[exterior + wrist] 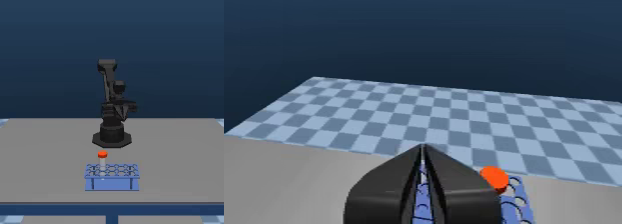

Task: Pick up the centrifuge tube on the rack

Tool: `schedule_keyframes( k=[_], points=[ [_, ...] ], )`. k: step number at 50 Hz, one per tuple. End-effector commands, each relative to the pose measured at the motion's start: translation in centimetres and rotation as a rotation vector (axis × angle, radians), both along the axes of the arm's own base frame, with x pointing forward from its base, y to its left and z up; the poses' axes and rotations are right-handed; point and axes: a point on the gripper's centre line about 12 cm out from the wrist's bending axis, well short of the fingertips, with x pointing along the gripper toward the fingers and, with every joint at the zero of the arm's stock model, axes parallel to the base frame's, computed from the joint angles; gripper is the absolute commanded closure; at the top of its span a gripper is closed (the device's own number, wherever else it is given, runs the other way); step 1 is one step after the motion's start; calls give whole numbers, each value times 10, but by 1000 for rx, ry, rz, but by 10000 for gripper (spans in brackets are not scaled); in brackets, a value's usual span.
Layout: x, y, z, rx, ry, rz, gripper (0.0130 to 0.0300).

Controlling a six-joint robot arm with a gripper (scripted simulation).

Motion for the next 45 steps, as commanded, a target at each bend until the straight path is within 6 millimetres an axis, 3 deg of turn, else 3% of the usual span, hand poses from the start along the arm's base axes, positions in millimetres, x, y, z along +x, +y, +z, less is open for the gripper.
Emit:
schedule_keyframes(
  k=[1,45],
  points=[
    [0,0,0,0,0,0,130],
    [4,-3,-1,0,15,-6,130]
  ],
)
